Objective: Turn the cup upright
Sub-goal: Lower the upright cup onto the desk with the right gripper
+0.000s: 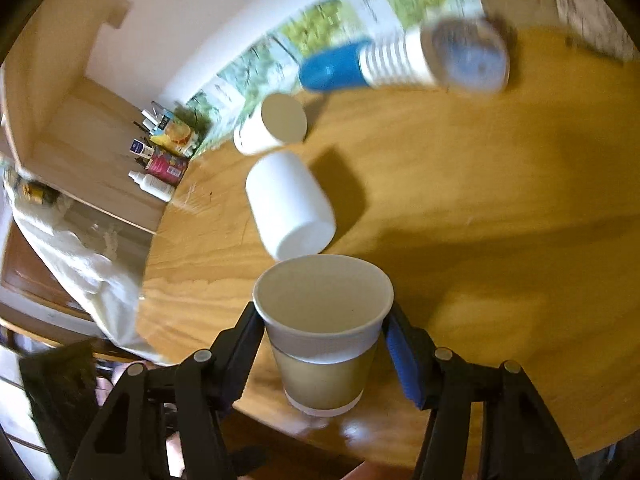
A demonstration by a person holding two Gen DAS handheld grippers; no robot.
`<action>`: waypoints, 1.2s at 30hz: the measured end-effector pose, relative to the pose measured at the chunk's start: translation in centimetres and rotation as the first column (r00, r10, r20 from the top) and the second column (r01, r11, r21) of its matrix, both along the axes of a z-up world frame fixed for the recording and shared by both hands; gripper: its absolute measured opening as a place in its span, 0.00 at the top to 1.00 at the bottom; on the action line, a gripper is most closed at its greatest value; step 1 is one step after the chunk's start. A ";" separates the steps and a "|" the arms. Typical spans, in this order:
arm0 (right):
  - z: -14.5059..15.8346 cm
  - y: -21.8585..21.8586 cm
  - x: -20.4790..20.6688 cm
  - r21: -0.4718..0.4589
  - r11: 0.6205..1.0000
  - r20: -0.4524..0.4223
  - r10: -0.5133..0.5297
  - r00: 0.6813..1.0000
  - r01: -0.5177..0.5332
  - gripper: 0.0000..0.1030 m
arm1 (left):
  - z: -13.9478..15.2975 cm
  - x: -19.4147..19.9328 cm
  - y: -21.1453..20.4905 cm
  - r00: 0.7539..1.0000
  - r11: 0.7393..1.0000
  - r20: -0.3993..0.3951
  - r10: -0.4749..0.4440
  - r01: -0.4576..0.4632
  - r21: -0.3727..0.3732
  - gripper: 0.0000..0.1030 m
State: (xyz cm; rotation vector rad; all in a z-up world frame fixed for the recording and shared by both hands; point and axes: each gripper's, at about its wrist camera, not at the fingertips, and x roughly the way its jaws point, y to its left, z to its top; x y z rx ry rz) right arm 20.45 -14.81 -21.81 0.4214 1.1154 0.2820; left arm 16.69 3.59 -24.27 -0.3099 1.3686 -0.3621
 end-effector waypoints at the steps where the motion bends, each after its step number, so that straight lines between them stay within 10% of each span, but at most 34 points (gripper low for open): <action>1: 0.2 0.1 -0.3 -0.031 1.000 0.030 0.005 1.000 -0.004 0.41 | 0.0 0.0 0.1 1.000 1.000 0.000 0.003 -0.003 -0.002 0.21; 17: 0.1 2.6 -4.4 -0.276 0.961 0.382 0.123 0.916 -0.014 0.41 | -0.2 0.3 2.4 0.997 0.997 0.011 0.071 -0.071 0.038 0.21; 36: -0.6 4.3 -7.3 -0.412 0.910 0.458 0.245 0.854 -0.040 0.41 | -0.9 0.8 2.4 0.998 0.996 -0.006 0.056 -0.055 0.077 0.21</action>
